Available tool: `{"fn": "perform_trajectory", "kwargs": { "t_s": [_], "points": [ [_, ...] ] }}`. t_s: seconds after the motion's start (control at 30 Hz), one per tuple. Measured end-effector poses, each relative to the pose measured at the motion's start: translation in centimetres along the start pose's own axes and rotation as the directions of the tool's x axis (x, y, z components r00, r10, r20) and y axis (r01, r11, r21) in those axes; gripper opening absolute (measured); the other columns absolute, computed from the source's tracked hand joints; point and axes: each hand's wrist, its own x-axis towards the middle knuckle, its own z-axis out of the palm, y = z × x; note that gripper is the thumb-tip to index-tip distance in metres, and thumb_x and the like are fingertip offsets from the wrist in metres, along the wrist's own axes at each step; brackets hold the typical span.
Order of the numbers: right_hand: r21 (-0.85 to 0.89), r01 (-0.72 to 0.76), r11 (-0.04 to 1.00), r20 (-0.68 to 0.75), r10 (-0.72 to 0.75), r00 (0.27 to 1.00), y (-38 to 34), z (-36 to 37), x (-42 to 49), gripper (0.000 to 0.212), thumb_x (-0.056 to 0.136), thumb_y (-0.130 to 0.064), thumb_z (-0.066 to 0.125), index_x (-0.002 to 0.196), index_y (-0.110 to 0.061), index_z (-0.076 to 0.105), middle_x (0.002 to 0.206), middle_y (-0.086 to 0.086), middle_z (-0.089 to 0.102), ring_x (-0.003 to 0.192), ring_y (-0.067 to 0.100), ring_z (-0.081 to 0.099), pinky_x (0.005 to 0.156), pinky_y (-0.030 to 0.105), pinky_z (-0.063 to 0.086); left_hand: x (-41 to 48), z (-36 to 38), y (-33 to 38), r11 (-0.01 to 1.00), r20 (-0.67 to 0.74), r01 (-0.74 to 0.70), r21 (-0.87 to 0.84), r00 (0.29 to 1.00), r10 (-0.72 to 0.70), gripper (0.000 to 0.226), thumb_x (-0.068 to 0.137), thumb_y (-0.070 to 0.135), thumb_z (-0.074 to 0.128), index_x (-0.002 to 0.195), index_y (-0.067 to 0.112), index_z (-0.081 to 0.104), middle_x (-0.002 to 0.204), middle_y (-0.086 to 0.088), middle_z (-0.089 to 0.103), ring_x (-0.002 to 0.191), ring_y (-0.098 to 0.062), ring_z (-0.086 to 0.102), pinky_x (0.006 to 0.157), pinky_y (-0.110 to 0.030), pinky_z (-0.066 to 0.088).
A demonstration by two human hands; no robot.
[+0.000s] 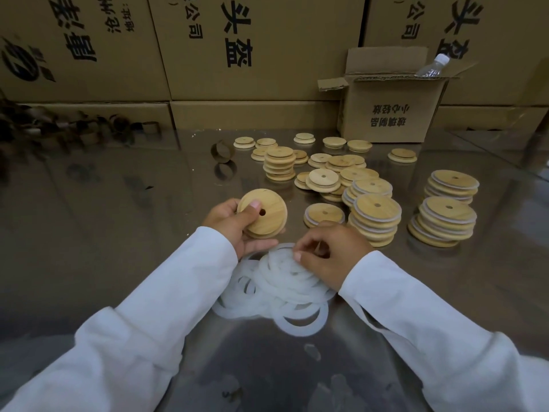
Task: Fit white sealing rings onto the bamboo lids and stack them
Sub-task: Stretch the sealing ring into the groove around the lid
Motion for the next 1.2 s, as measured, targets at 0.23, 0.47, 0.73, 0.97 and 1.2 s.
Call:
{"fn": "perform_trajectory", "kwargs": {
  "t_s": [0.23,0.47,0.73,0.97,1.2],
  "points": [
    [0.094,-0.014,0.995,0.011,0.013,1.0,-0.5,-0.6,-0.3,0.015,0.078,-0.02,0.069,0.068,-0.029,0.062,0.083,-0.008,0.063,0.081,0.009,0.057,0.071,0.018,0.043,-0.2,0.0,-0.1,0.999,0.05,-0.027,0.031,0.998,0.026,0.012,0.093,0.012,0.046,0.098,0.011,0.057,0.094,-0.018,0.063,0.065,-0.029,0.07,0.049,-0.031,0.056],
    [0.734,0.065,0.676,-0.155,0.073,0.985,-1.5,-1.4,0.0,0.017,0.079,-0.005,0.065,0.069,-0.018,0.067,0.058,-0.011,0.063,0.055,-0.002,0.055,0.056,0.01,0.045,-0.6,0.4,0.0,0.995,0.028,-0.013,0.103,1.0,0.01,0.018,0.092,0.012,0.049,0.106,0.007,0.059,0.103,-0.018,0.059,0.083,-0.029,0.062,0.053,-0.037,0.058],
    [0.808,-0.06,0.586,-0.194,0.36,0.913,-1.5,-0.8,0.4,0.013,0.081,-0.006,0.065,0.071,-0.014,0.067,0.045,-0.01,0.06,0.038,-0.002,0.048,0.041,0.009,0.038,-1.2,1.3,-0.1,0.989,0.121,0.019,0.147,0.992,-0.037,0.031,0.085,0.033,0.056,0.108,0.014,0.061,0.109,-0.015,0.06,0.091,-0.033,0.064,0.054,-0.037,0.058],
    [0.823,-0.017,0.567,-0.208,0.33,0.921,-1.6,-0.7,0.5,0.013,0.08,-0.01,0.066,0.07,-0.018,0.067,0.05,-0.01,0.063,0.043,-0.002,0.053,0.044,0.01,0.04,-1.6,1.6,-0.9,0.947,0.233,-0.168,0.274,0.967,0.104,0.01,0.09,0.015,0.052,0.093,0.02,0.06,0.09,-0.005,0.062,0.081,-0.02,0.065,0.056,-0.03,0.058],
    [0.797,-0.017,0.604,-0.238,0.339,0.91,-1.7,-0.5,0.5,0.014,0.08,-0.011,0.067,0.069,-0.019,0.067,0.047,-0.012,0.061,0.043,-0.004,0.053,0.044,0.007,0.039,-1.8,1.5,-1.0,0.943,0.261,-0.232,0.24,0.951,0.168,0.017,0.092,0.018,0.045,0.098,0.023,0.06,0.098,-0.005,0.062,0.092,-0.022,0.063,0.067,-0.035,0.059]
  ]
}}
